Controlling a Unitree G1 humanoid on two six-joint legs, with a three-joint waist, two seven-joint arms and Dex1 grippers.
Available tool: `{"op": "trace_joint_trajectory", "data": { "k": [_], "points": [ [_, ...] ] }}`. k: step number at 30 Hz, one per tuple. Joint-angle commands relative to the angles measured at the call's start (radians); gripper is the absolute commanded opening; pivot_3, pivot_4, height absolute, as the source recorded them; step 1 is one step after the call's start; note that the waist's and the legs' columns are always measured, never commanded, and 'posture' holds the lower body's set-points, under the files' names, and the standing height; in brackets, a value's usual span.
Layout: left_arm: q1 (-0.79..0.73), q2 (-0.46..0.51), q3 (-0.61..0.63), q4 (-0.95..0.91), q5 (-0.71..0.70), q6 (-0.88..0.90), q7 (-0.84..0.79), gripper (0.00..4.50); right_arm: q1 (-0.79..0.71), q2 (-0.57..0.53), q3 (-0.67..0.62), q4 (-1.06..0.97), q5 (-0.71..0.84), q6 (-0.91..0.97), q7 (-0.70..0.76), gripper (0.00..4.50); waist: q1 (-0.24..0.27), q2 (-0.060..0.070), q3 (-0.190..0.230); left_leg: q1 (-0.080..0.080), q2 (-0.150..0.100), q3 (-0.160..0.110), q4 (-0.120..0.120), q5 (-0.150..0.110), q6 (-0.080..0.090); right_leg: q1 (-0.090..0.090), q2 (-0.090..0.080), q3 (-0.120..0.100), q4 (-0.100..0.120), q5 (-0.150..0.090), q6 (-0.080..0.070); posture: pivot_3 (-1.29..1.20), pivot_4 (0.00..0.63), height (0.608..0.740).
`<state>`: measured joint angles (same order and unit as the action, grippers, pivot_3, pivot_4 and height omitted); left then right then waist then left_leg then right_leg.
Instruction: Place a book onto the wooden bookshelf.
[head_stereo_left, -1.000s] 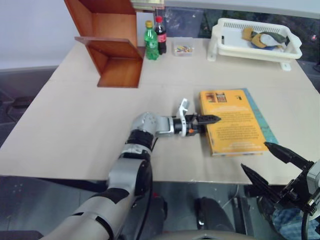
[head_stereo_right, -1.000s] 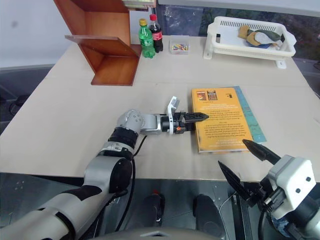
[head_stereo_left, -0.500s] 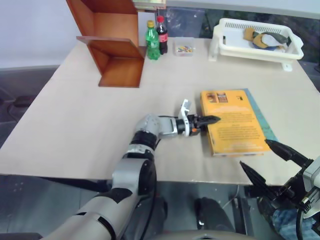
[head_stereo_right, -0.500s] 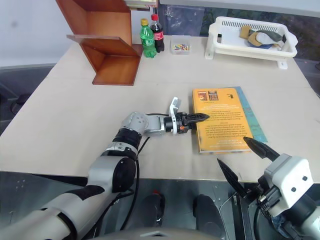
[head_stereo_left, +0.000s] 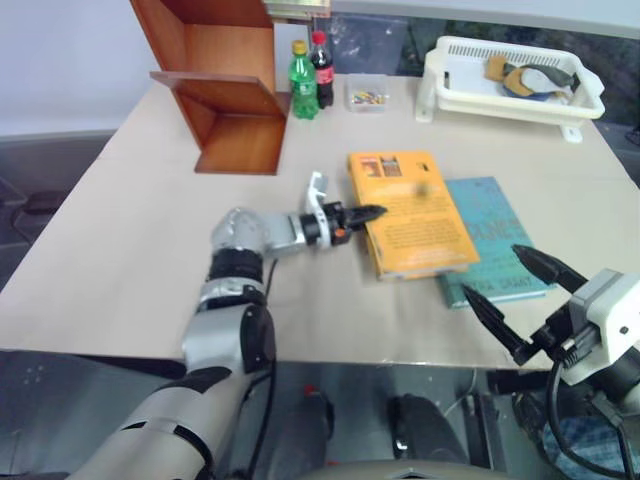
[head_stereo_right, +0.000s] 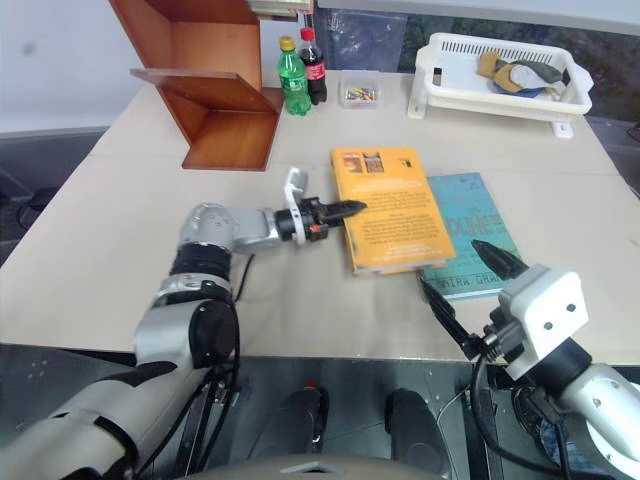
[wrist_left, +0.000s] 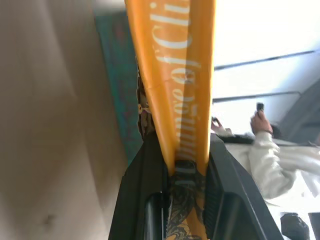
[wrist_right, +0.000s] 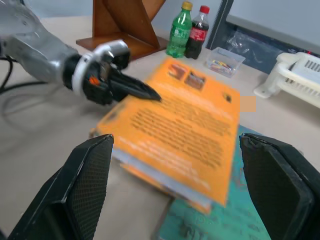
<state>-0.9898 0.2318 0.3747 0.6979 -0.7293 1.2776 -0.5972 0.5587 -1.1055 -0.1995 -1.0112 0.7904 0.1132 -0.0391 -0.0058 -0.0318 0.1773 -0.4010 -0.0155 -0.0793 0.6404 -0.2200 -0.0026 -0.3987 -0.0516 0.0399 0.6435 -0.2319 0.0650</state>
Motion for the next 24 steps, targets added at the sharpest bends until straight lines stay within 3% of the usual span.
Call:
{"op": "trace_joint_trajectory", "data": {
  "k": [1,7,10,15,24],
  "points": [
    [-0.019,0.116,-0.087,-0.302,0.005,-0.074,-0.100,0.71,-0.146,0.056,0.057,0.039,0.021,0.066,0.060,4.11,-0.007,-0.003,0.002,-0.002,0.001,0.000,0.001,0.000,0.000,-0.001,0.000,0.000,0.000,0.000,0.000,0.00,0.150,0.740],
    [0.014,0.346,-0.335,-0.612,0.251,-0.559,-0.316,0.71,-0.383,0.176,0.167,0.139,-0.006,0.168,0.178,4.11,0.000,0.000,0.002,0.001,0.002,0.002,-0.002,0.000,0.000,-0.002,0.000,0.003,0.001,0.000,-0.002,0.00,0.150,0.740],
    [0.035,0.457,-0.437,-0.645,0.507,-0.997,-0.339,0.71,-0.481,0.233,0.206,0.208,-0.029,0.191,0.255,4.11,0.005,0.000,0.002,0.001,0.001,0.002,-0.002,0.000,0.000,-0.002,-0.001,0.002,0.000,0.000,-0.002,0.00,0.150,0.740],
    [-0.032,0.555,-0.523,-0.482,0.851,-1.543,-0.189,0.71,-0.595,0.325,0.249,0.299,-0.083,0.210,0.352,4.11,0.013,-0.001,0.003,0.000,0.001,0.003,-0.003,0.000,0.000,-0.002,-0.002,0.003,-0.001,0.001,-0.002,0.00,0.150,0.740],
    [-0.382,0.628,-0.634,-0.026,1.161,-1.864,-0.082,0.71,-0.722,0.441,0.265,0.387,-0.133,0.219,0.471,4.11,0.010,-0.002,0.003,-0.014,0.000,0.001,0.006,0.000,0.001,-0.014,0.001,0.000,0.004,0.001,-0.001,0.00,0.150,0.740]
  ]
}}
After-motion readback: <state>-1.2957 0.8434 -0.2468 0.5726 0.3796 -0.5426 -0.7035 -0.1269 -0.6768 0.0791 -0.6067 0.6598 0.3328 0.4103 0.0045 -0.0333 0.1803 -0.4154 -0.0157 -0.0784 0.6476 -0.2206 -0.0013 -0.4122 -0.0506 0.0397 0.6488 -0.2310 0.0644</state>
